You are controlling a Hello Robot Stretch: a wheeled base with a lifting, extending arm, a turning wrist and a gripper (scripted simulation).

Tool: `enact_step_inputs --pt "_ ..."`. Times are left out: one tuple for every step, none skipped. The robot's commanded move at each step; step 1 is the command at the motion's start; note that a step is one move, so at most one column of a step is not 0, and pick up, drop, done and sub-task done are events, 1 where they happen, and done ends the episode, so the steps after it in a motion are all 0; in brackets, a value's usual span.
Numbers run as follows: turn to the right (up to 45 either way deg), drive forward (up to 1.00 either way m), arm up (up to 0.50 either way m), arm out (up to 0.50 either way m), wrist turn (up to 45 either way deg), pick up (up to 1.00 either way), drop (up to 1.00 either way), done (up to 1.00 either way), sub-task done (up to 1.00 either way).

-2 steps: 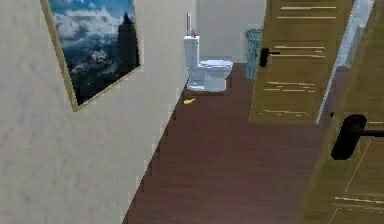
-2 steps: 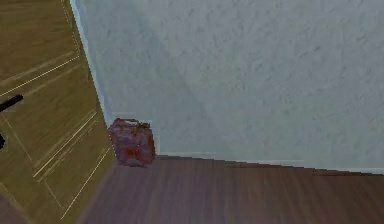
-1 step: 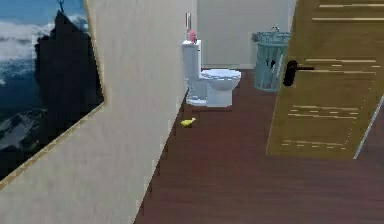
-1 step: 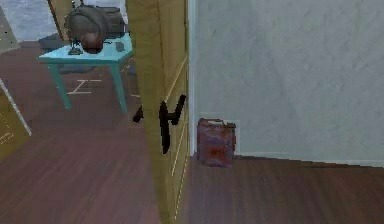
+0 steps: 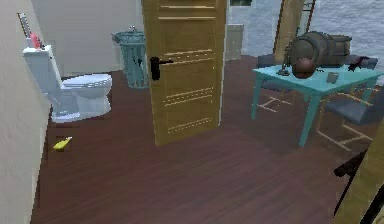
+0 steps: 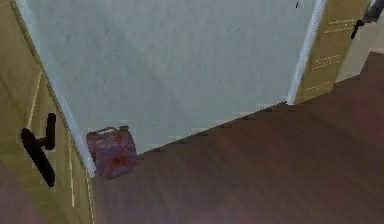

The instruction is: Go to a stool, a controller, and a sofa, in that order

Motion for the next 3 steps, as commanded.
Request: enact_step_inputs --pt "0.0 0.75 0.00 0.00 0.0 0.00 0.00 0.00 0.00" --pt "45.0 0.00 0.00 0.00 0.0 0.00 0.00 0.00 0.00" --pt "21.0 0.00 0.00 0.00 0.0 0.00 0.00 0.00 0.00"
